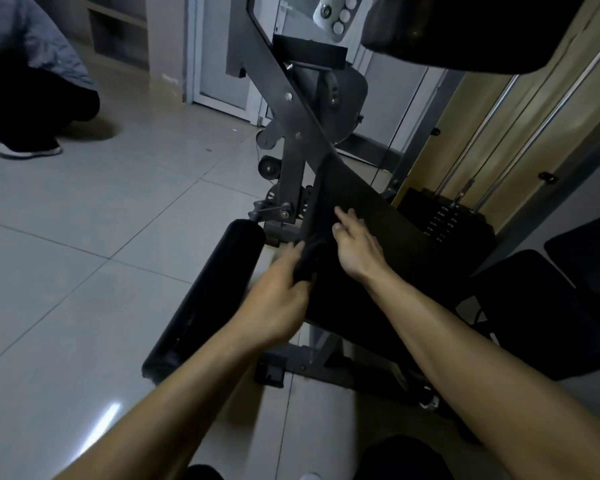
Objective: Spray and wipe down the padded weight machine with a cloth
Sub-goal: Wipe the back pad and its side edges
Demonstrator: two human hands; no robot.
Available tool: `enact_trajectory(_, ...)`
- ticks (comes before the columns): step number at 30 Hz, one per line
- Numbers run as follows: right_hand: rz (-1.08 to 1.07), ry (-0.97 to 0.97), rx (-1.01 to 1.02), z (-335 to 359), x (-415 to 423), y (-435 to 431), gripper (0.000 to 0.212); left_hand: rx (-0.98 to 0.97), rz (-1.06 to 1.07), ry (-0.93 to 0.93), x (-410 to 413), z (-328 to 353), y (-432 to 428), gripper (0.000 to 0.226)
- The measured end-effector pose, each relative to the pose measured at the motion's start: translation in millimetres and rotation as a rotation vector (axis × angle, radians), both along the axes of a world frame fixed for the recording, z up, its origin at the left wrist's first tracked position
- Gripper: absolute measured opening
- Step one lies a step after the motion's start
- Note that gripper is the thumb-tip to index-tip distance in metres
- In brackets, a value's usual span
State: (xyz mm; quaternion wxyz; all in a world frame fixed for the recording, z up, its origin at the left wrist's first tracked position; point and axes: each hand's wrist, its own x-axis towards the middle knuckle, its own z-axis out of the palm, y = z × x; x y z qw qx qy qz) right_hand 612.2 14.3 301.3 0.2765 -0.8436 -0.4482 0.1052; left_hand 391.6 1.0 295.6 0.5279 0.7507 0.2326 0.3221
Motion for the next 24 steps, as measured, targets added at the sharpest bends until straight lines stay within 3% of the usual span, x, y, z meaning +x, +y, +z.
enact_trajectory(5,-0.062,0.058,0.205,7.8,-13.8,-13.7,0.046,0.100,0.064,0.030,-30.6,-9.0,-41.3,0.075)
enact_trajectory(8,0.068,0.133,0.470,24.9,-51.1,-43.9,0.037,0.144,0.132,-0.075,-30.3,10.9,-40.1,0.075)
enact_trajectory(10,0.248,0.447,0.620,38.4,-86.8,-71.8,0.039,0.228,0.200,-0.112,-15.6,25.6,-27.9,0.082)
enact_trajectory(12,0.372,0.867,0.652,46.4,-114.1,-93.7,0.041,0.347,0.177,-0.027,2.4,39.1,-20.1,0.088)
enact_trajectory(13,0.371,1.004,0.639,46.7,-121.5,-99.3,0.039,0.407,0.131,0.043,9.1,44.1,-18.6,0.092)
enact_trajectory(15,0.228,1.091,0.681,42.5,-120.4,-103.9,0.033,0.442,-0.014,0.146,10.2,43.5,-14.1,0.105)
enact_trajectory(17,0.047,0.942,0.790,41.9,-107.4,-109.6,0.029,0.288,-0.142,0.153,-5.9,29.2,-2.0,0.116)
enact_trajectory(19,0.025,0.537,0.763,33.2,-84.4,-125.3,0.028,-0.094,-0.070,-0.016,-28.2,9.1,7.0,0.092)
enact_trajectory(20,0.094,0.293,0.679,23.2,-74.2,-138.3,0.033,-0.287,0.041,-0.111,-35.5,-3.7,9.5,0.072)
enact_trajectory(22,0.296,-0.114,0.452,-8.7,-59.4,-157.2,0.050,-0.556,0.247,-0.109,-43.8,-26.2,9.7,0.044)
enact_trajectory(24,0.439,-0.397,0.349,-38.8,-53.1,-163.2,0.065,-0.776,0.192,-0.072,-41.7,-36.0,4.5,0.032)
